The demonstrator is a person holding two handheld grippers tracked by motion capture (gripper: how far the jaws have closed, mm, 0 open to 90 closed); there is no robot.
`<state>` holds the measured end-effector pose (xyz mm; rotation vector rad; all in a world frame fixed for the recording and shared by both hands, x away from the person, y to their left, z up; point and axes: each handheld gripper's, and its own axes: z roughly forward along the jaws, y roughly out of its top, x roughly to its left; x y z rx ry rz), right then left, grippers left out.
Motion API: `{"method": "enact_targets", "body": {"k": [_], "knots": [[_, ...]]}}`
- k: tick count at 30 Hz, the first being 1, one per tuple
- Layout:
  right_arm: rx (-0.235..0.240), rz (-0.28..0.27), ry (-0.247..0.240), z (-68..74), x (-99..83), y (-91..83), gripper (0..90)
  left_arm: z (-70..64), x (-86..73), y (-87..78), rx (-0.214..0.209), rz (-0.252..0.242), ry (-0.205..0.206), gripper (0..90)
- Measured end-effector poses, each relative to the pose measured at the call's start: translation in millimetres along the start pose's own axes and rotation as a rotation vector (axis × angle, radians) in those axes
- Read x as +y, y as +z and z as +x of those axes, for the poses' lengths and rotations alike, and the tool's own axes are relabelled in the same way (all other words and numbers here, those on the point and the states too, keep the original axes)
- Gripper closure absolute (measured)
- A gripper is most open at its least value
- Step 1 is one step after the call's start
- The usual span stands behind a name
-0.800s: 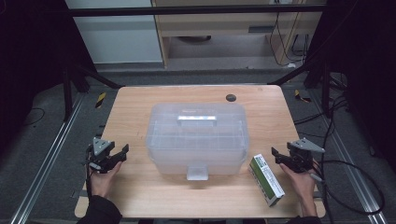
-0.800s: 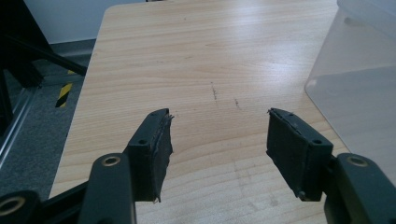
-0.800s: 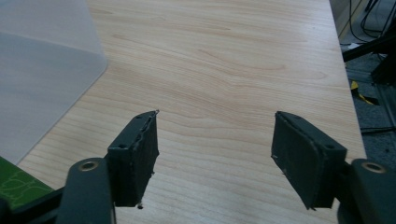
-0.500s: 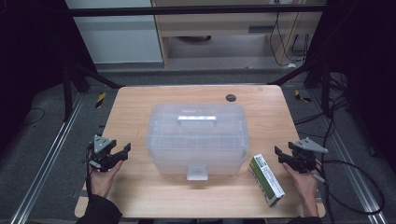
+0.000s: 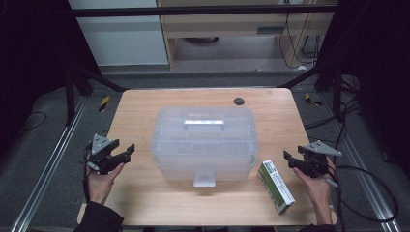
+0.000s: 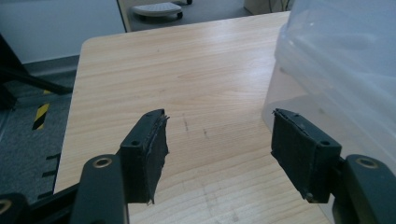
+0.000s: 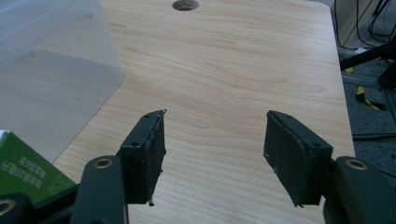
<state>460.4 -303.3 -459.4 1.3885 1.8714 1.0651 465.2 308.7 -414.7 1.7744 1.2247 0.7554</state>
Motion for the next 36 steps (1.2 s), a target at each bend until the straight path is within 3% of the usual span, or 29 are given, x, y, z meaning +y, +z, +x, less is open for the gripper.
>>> {"method": "enact_targets", "body": {"k": [8, 15, 19, 22, 33, 36], "knots": [[0.028, 0.021, -0.015, 5.7, 4.5, -0.9, 36.2, -9.4, 20.7, -14.0, -0.047, -0.006, 0.075, 33.6], [0.074, 0.056, 0.005, 7.7, 6.9, 2.0, 33.9, -7.9, 36.5, -24.4, -0.079, -0.028, 0.102, 33.7], [0.063, 0.066, -0.024, 7.8, 8.2, 1.5, 33.6, -10.0, 43.9, -25.8, -0.090, -0.030, 0.126, 33.8], [0.064, 0.057, -0.016, 7.1, 9.4, -0.6, 33.6, -11.5, 48.6, -26.3, -0.093, -0.028, 0.143, 34.0], [0.066, 0.067, -0.035, 10.3, 11.1, 0.2, 33.1, -17.2, 84.8, -33.9, -0.112, -0.045, 0.211, 35.6], [0.066, 0.066, -0.039, 10.5, 11.7, 0.0, 33.1, -20.3, 93.8, -34.4, -0.136, -0.040, 0.235, 35.6]]}}
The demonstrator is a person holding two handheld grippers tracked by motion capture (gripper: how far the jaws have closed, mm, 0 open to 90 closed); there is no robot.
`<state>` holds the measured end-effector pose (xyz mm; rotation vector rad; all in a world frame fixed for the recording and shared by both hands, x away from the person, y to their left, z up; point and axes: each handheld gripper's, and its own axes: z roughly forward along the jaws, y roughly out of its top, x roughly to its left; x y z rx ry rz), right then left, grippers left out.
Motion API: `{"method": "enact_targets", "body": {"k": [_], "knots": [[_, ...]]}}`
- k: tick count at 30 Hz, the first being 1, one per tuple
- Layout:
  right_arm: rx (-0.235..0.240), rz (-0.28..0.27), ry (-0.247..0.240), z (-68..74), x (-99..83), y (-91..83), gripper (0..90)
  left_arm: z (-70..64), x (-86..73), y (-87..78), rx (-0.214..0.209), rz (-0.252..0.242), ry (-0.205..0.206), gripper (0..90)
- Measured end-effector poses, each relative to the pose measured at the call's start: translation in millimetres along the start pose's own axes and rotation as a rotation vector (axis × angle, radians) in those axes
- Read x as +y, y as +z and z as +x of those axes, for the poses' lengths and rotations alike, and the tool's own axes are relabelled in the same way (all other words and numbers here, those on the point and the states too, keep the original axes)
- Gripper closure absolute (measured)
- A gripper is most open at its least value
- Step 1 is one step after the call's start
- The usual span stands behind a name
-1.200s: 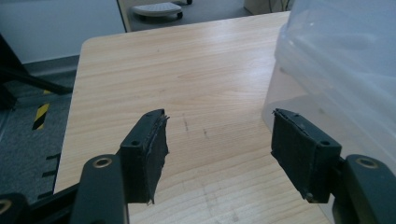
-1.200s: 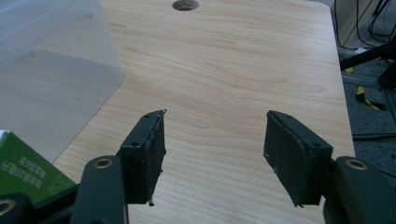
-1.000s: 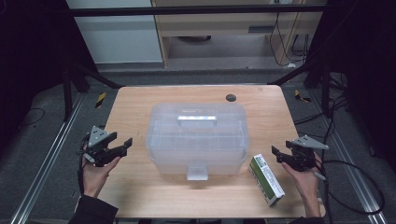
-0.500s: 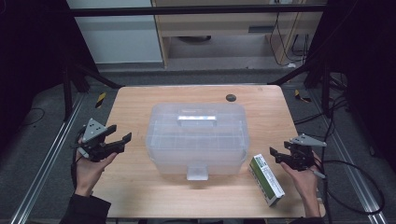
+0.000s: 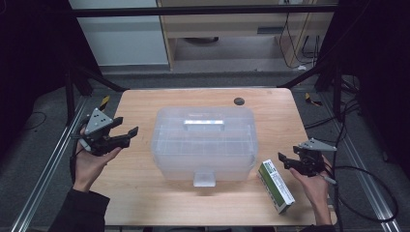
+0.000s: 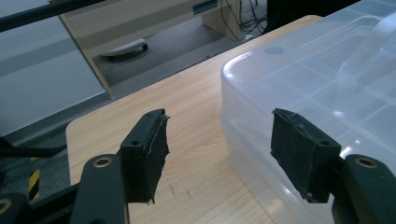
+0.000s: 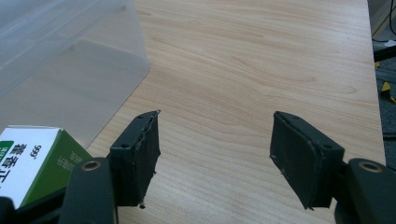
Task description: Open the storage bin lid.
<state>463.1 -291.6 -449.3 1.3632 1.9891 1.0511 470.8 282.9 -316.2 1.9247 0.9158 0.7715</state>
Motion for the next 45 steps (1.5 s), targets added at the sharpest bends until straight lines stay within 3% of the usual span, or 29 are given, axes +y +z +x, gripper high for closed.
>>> {"method": "enact_targets", "body": {"k": [3, 11, 17, 25, 26, 27, 32, 45], "knots": [[0.002, 0.005, 0.001, 0.2, -0.3, 0.4, 32.8, -2.5, 12.8, 0.3, -0.017, 0.002, 0.050, 35.5], [0.003, 0.014, -0.002, -0.2, -1.1, 1.5, 32.5, -2.8, 30.6, 2.3, -0.074, 0.004, 0.105, 35.7], [0.004, 0.020, -0.004, -0.5, -1.6, 1.9, 32.1, -3.4, 40.1, 6.9, -0.142, 0.016, 0.140, 35.8], [0.003, 0.025, -0.009, -1.0, -2.4, 3.0, 31.9, -12.3, 49.8, 17.9, -0.201, 0.058, 0.205, 35.4], [0.003, 0.027, -0.008, -1.1, -2.3, 3.2, 31.9, -15.0, 50.0, 17.1, -0.194, 0.083, 0.189, 35.4], [0.002, 0.027, -0.009, -1.4, -2.4, 3.4, 31.9, -15.0, 52.1, 20.4, -0.210, 0.062, 0.226, 35.4], [-0.001, 0.038, -0.012, -1.4, -4.0, 5.9, 32.1, -24.9, 57.9, 28.7, -0.244, 0.084, 0.287, 35.0], [0.001, 0.048, -0.027, -0.2, -4.1, 7.2, 32.8, -39.6, 72.7, 42.0, -0.308, 0.115, 0.380, 35.9]]}}
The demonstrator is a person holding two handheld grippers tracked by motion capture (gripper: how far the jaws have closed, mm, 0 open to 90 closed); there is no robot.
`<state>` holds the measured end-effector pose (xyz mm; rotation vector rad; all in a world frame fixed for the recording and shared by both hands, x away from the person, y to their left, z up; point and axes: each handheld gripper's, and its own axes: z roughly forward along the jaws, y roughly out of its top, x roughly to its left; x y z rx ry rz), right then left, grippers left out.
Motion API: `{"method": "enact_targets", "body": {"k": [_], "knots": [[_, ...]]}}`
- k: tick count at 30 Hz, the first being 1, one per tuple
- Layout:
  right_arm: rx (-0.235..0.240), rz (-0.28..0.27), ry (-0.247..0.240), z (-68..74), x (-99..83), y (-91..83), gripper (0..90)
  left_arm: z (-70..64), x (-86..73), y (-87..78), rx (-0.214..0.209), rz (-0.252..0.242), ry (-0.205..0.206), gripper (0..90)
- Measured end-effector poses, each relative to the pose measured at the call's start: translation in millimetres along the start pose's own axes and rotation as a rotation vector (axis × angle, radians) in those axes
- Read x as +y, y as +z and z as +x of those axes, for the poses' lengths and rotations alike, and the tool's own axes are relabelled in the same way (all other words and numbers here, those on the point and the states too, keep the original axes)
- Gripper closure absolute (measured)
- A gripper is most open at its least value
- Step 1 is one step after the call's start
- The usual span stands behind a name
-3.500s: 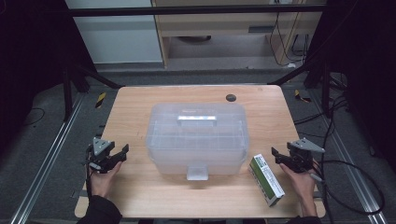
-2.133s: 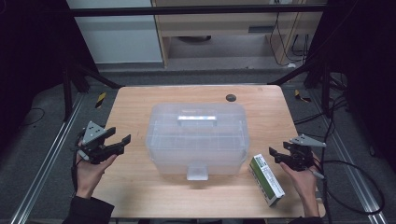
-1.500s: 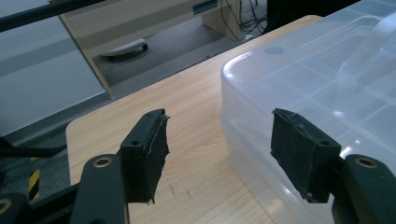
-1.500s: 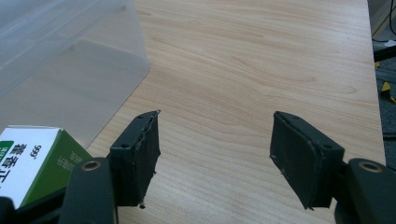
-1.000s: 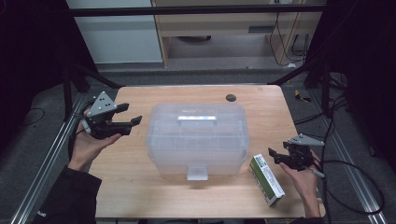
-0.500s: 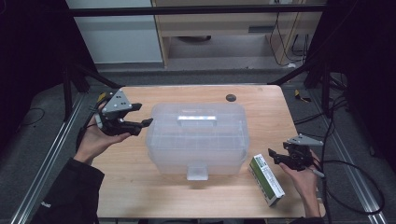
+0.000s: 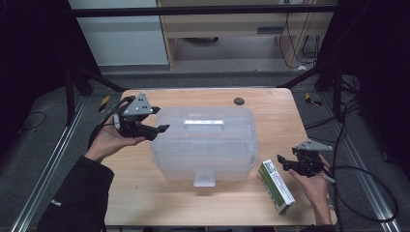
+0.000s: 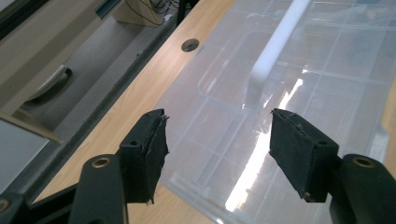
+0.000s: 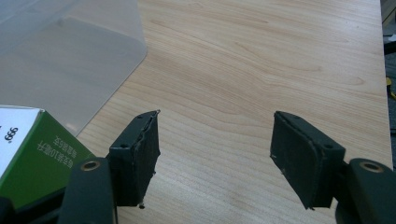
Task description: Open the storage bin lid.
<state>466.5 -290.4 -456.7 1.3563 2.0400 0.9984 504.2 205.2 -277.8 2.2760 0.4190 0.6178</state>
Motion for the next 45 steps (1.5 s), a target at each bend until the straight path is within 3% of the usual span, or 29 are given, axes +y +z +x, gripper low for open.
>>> {"method": "enact_targets", "body": {"k": [4, 10, 19, 21, 23, 31, 45], "knots": [[0.000, 0.004, -0.005, 0.4, -0.2, 0.6, 32.7, -2.2, 6.2, 5.5, -0.024, 0.002, 0.045, 37.3], [0.001, 0.011, -0.003, 1.1, -0.6, 1.3, 32.9, -4.4, 13.0, 10.5, -0.052, 0.020, 0.068, 38.9], [0.008, 0.016, -0.008, 0.8, -0.4, 2.0, 33.0, -7.0, 23.2, 19.9, -0.078, 0.090, 0.117, 41.5], [0.009, 0.016, -0.009, 0.9, -0.5, 2.2, 33.0, -7.3, 23.9, 21.4, -0.085, 0.090, 0.120, 42.5], [0.010, 0.018, -0.009, 1.2, -0.5, 2.5, 33.1, -6.9, 25.9, 25.6, -0.101, 0.081, 0.147, 42.7], [0.011, 0.024, -0.011, 0.7, -0.8, 3.0, 33.0, -7.1, 32.6, 34.6, -0.127, 0.089, 0.178, 42.5], [0.018, 0.034, -0.006, 0.1, -2.0, 4.6, 33.1, -6.8, 44.7, 55.5, -0.173, 0.153, 0.233, 47.4]]}}
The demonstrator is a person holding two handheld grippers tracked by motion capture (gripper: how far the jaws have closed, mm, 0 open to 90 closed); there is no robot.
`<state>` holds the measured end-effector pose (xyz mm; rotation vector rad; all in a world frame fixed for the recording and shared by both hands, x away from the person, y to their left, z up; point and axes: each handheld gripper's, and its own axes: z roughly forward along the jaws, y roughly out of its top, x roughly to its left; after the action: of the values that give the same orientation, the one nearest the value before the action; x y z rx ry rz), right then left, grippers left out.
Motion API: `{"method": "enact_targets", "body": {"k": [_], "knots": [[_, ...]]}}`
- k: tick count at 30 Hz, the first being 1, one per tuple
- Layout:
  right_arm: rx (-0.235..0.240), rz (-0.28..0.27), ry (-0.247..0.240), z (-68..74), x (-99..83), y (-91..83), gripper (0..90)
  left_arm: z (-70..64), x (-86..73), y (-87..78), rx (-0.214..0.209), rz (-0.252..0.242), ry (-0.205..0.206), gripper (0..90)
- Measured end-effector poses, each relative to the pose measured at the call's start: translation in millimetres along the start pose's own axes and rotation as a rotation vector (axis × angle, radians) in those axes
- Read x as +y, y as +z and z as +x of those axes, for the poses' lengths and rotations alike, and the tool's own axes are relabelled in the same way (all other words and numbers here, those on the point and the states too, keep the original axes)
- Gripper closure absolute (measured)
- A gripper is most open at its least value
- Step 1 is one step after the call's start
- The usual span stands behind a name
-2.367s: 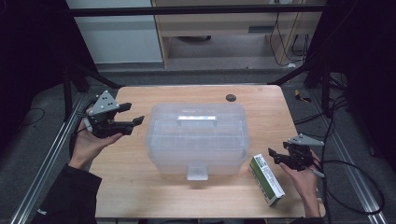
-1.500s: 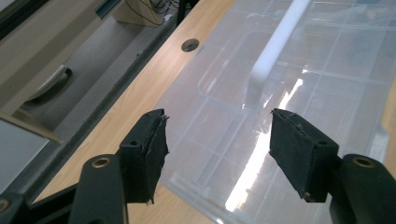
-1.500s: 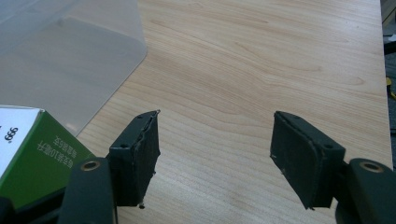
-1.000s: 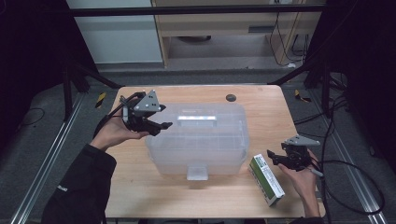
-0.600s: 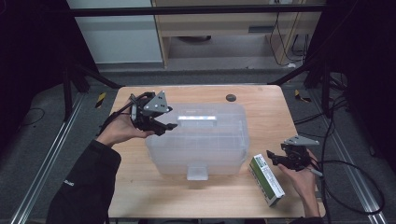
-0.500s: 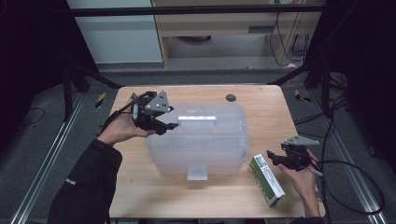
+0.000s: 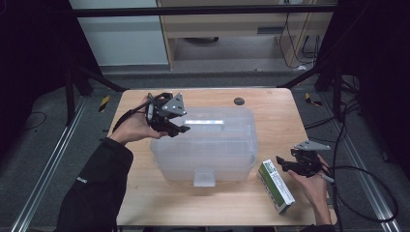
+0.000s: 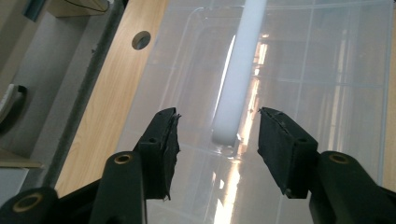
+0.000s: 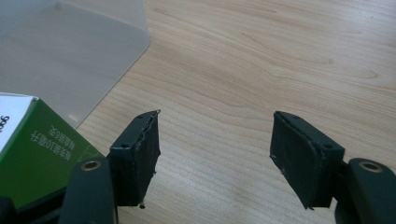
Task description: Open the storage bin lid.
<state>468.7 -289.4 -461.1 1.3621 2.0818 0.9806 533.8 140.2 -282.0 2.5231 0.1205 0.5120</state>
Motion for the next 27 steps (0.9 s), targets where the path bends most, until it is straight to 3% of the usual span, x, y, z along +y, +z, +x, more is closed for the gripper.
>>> {"method": "enact_targets", "body": {"k": [12, 20, 27], "knots": [[-0.001, 0.006, -0.001, 0.3, -0.3, 0.6, 33.8, -2.3, 9.5, 13.8, -0.007, 0.049, 0.036, 56.1], [0.004, 0.001, -0.009, 1.2, 1.0, 0.4, 34.6, -4.1, 15.8, 20.0, 0.018, 0.103, 0.068, 60.7], [0.009, -0.004, -0.007, 2.4, 2.9, -0.7, 35.2, -5.3, 21.3, 21.3, 0.026, 0.117, 0.075, 64.7]]}}
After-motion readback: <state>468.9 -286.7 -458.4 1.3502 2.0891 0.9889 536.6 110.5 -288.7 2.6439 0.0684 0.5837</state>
